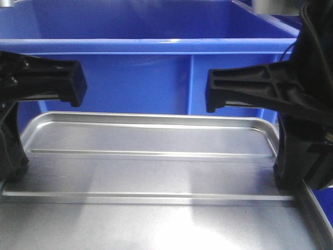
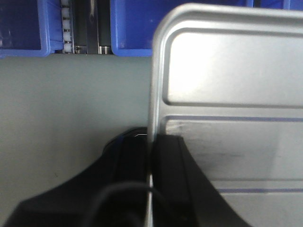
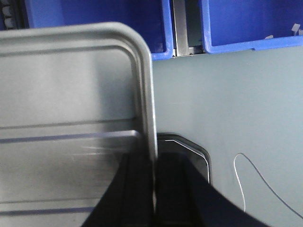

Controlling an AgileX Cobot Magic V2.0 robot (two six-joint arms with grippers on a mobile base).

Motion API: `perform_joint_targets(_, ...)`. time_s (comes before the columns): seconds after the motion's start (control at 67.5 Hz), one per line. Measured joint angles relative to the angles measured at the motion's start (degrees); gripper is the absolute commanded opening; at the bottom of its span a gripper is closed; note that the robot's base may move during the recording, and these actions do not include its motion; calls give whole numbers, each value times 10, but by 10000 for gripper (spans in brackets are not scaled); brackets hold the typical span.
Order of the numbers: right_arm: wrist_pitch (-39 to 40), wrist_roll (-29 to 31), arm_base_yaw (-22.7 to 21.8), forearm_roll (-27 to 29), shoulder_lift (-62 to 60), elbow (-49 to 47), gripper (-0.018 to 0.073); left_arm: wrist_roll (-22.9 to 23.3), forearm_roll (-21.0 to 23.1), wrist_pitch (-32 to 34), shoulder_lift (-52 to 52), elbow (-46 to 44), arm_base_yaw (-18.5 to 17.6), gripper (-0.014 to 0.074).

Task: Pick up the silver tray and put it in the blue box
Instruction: 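Carry the tray with both grippers up to the blue crate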

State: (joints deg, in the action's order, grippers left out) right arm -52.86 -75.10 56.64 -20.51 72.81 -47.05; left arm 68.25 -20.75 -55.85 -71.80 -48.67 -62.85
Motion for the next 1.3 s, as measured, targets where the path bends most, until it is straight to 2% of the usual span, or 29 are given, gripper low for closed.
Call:
perform_joint_targets(1.17,0,-1,0,0,0,0,71,0,0,1,0,0,0,-7)
perform_joint_targets(1.303,-4,30,0,0,0,-6,71,-2,0,0,0,-4,0,-7)
